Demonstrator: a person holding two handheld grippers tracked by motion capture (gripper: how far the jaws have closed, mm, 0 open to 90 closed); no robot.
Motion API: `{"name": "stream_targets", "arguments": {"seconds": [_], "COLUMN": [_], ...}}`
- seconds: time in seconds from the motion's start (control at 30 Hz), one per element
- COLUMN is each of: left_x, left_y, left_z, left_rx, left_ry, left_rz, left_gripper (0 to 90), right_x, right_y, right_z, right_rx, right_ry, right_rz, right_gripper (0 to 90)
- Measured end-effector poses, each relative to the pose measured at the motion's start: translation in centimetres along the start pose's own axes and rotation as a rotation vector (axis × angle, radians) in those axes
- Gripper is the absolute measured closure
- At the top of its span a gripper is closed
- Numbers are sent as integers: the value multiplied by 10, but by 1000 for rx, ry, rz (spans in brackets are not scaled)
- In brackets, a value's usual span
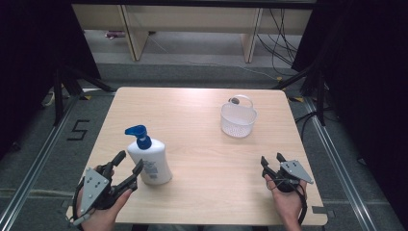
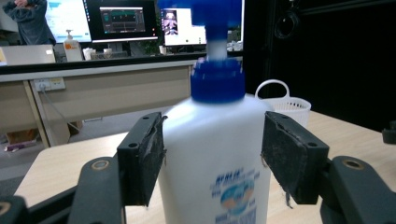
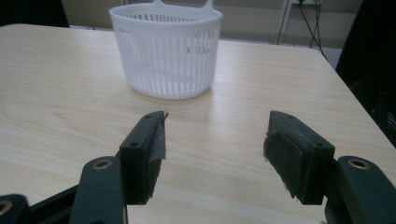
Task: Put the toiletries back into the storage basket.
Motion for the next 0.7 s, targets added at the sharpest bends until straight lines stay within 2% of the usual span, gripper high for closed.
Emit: {"name": "stream_targets", "arguments": {"seconds": [0.03,0.07,0.17,0.2,0.23,0.27,0.3,0.33,0.37,0.4,0.43,0.6,0.63,0.7], "left_x": [0,-1,-2,-2,-2,-2,-2,-4,-5,-6,-6,-9,-9,-9], "left_y": [0,-4,-8,-9,-10,-12,-12,-12,-12,-12,-13,-16,-16,-20], "left_z": [0,-4,-8,-10,-12,-15,-15,-18,-19,-21,-22,-31,-31,-36], "left_rx": [0,0,0,0,-3,-9,-9,-5,-5,-4,0,9,9,3], "left_ry": [0,2,2,3,0,4,4,1,5,8,4,-17,-17,-32], "left_rz": [0,-6,1,0,7,13,13,12,14,12,11,16,16,12], "left_gripper": [383,383,381,381,378,372,371,371,372,371,372,385,386,390], "right_x": [0,-2,-4,-6,-5,-8,-8,-5,-7,-7,-7,-6,-4,-5], "right_y": [0,3,5,6,8,9,9,10,9,10,10,11,11,11], "right_z": [0,1,1,1,2,1,1,1,0,0,0,0,1,-1], "right_rx": [0,31,32,36,42,32,35,37,29,48,44,45,50,35], "right_ry": [0,18,31,18,40,47,45,57,55,37,36,47,52,50], "right_rz": [0,-32,-34,-27,-37,2,8,-27,2,-11,-12,0,-16,10], "right_gripper": [387,386,387,387,387,387,387,387,387,387,387,387,387,387]}}
Point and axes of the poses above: each handheld gripper's, and its own axes: z roughly backward along the jaws, y roughly out of its underside, x roughly to its left, the point moved 5 cm from there along -z, roughly forward along the jaws, and after that the axes turned 12 degrees about -x, right-handed, at the moved point
